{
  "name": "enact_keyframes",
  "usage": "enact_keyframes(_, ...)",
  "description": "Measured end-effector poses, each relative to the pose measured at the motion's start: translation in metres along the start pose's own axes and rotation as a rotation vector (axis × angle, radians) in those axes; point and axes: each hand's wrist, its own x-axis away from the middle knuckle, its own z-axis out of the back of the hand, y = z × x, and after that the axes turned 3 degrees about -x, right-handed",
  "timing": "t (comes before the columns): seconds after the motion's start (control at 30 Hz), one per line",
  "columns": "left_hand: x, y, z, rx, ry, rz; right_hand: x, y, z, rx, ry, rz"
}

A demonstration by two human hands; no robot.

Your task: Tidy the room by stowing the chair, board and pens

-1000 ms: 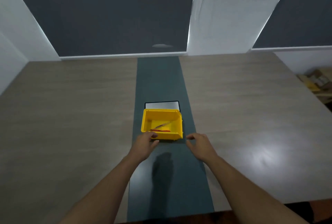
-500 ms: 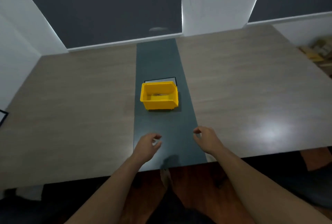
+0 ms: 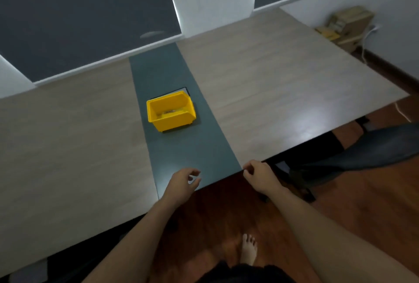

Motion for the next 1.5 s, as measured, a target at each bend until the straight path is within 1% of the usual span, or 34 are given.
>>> enact_keyframes(0.13, 0.014, 0.01, -0.011, -0.045, -0.058, -0.108, 0.055, 0.012, -0.001, -0.005, 0.049, -0.065)
enact_keyframes(0.27, 0.031, 0.02, -0.031, -0.06, -0.124, -0.211, 0.109, 0.034, -0.008, -0.061, 0.124, -0.135)
enact_keyframes(0.5, 0.073, 0.045, -0.078, -0.058, -0.287, -0.362, 0.218, 0.078, -0.024, -0.078, 0.246, -0.295)
enact_keyframes(0.7, 0.107, 0.091, -0.12, -0.115, -0.44, -0.506, 0.31, 0.119, -0.02, -0.137, 0.377, -0.438)
enact_keyframes(0.93, 0.155, 0.162, -0.171, -0.22, -0.569, -0.713, 0.421, 0.156, -0.016, -0.205, 0.573, -0.575)
enact_keyframes(1.2, 0.251, 0.221, -0.237, -0.304, -0.646, -0.925, 0.564, 0.193, -0.024, -0.333, 0.758, -0.692)
enact_keyframes(1.37, 0.336, 0.239, -0.285, -0.309, -0.701, -0.981, 0.667, 0.226, -0.048, -0.377, 0.825, -0.775)
enact_keyframes(1.5, 0.401, 0.246, -0.32, -0.335, -0.803, -1.022, 0.746, 0.252, -0.077, -0.419, 0.883, -0.871)
